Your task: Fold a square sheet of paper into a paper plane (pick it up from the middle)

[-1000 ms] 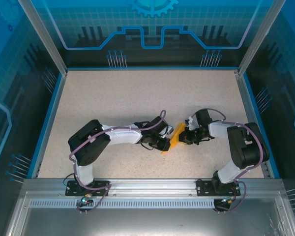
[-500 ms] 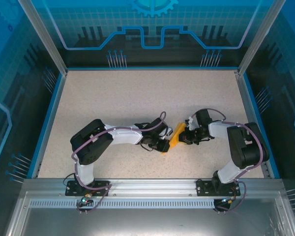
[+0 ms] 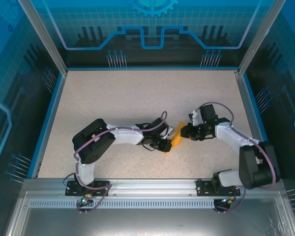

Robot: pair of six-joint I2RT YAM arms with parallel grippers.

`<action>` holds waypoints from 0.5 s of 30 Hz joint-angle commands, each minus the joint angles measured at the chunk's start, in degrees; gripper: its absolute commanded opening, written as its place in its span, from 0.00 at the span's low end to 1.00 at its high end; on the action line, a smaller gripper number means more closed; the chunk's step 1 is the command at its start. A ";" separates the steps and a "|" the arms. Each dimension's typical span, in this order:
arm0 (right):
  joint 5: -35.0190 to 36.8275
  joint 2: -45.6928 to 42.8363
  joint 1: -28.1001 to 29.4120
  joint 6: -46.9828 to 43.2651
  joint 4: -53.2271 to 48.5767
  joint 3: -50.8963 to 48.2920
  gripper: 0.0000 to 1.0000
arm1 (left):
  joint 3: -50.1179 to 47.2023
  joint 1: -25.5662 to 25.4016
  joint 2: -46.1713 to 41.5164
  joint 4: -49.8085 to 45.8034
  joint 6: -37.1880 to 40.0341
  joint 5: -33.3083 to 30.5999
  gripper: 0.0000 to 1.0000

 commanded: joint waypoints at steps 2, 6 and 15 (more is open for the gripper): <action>-0.54 -2.78 3.20 1.90 -4.71 1.70 0.23 | -3.10 -0.02 4.40 -3.15 0.29 -2.71 0.07; 0.70 -3.70 5.89 4.35 -4.12 3.05 0.21 | -3.45 0.02 4.31 -2.93 0.30 -2.73 0.07; 5.64 -11.34 2.36 0.59 -16.10 7.76 0.22 | -3.63 0.01 4.40 -2.48 0.37 -2.54 0.07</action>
